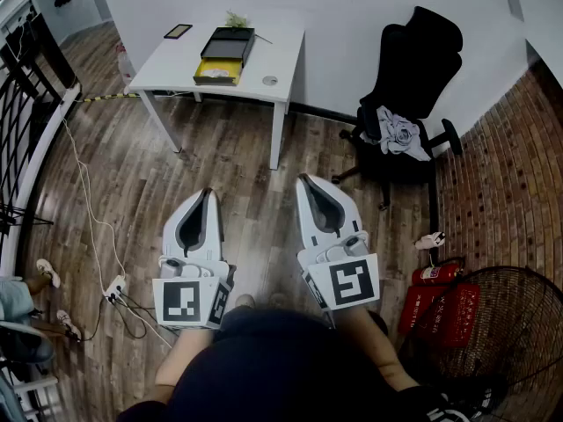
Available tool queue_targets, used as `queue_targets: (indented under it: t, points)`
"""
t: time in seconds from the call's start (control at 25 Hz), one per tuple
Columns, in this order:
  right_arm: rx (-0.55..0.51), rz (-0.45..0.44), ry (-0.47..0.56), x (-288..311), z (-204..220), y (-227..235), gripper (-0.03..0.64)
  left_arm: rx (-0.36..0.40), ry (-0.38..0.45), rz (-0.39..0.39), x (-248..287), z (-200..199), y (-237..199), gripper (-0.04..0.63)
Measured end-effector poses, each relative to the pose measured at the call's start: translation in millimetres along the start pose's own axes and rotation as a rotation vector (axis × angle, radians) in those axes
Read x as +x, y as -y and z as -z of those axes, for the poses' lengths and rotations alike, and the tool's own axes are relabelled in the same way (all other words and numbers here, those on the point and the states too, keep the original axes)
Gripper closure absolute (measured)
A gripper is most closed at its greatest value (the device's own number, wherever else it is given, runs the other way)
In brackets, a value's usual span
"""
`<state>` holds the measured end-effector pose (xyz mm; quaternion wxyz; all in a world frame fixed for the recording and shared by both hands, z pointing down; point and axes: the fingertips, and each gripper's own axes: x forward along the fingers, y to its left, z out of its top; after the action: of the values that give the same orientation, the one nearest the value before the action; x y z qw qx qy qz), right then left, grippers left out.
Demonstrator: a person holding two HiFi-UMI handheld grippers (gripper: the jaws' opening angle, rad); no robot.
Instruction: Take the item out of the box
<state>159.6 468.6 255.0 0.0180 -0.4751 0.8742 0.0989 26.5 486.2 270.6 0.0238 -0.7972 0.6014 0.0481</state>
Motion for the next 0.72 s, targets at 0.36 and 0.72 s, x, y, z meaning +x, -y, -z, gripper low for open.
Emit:
queue_targets:
  t: [0.36, 0.72]
  points:
    - [-0.002, -0.004, 0.02, -12, -8, -20, 0.606, 0.038, 0.013, -0.013, -21, -11, -3, 0.583]
    - [0.063, 0.003, -0.032, -3, 14, -7, 0.606, 0.064, -0.005, -0.02, -8, -4, -7, 0.56]
